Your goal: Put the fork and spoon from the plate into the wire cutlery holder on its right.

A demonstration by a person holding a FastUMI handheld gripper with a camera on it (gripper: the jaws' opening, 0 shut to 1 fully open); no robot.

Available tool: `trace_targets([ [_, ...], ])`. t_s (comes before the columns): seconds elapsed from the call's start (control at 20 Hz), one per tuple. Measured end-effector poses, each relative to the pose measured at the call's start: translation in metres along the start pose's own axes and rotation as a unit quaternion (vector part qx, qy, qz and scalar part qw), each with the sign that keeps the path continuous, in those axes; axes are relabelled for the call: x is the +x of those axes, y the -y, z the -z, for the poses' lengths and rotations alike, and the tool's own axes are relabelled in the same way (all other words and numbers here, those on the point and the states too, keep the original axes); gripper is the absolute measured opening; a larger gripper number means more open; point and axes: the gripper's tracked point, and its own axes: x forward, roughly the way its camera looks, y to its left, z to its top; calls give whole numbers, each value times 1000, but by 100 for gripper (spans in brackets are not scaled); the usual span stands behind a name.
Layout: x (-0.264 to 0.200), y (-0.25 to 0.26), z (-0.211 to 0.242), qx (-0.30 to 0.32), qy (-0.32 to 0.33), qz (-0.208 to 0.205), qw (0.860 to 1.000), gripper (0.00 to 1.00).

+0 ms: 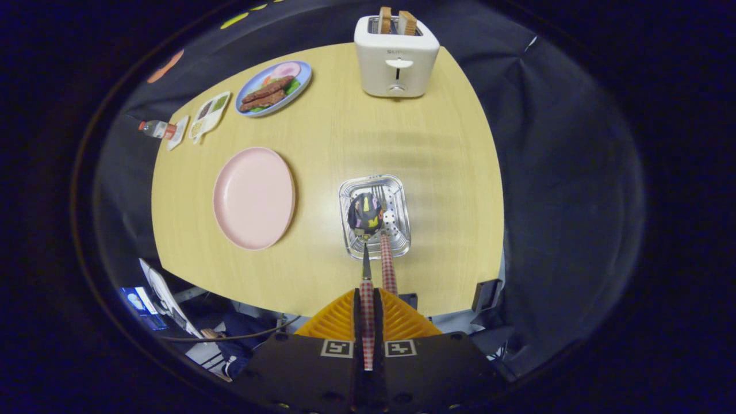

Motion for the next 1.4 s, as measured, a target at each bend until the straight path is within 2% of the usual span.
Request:
trace_targets([
  [0.3, 11, 2, -14, 6, -51, 12, 999, 5],
  [0.55, 21, -1, -20, 28, -70, -2, 997, 8],
  [0.75, 25, 0, -29, 37, -57, -3, 998, 8],
  [0.8, 25, -1, -30, 37, -53, -7, 998, 13],
  [0.85, 25, -3, -32, 37, -48, -12, 998, 14],
  [0.95, 23, -7, -32, 37, -41, -20, 998, 12],
  [1.05, 19, -9, -36, 33, -23, -25, 999, 20],
  [1.2, 6, -9, -55, 27, 43, -21, 998, 50],
  [1.25, 0, -10, -64, 21, 75, -22, 997, 58],
  [1.35, -16, -18, -79, 4, 139, -26, 990, 61],
  [1.4, -27, -26, -88, -4, 176, -33, 984, 70],
])
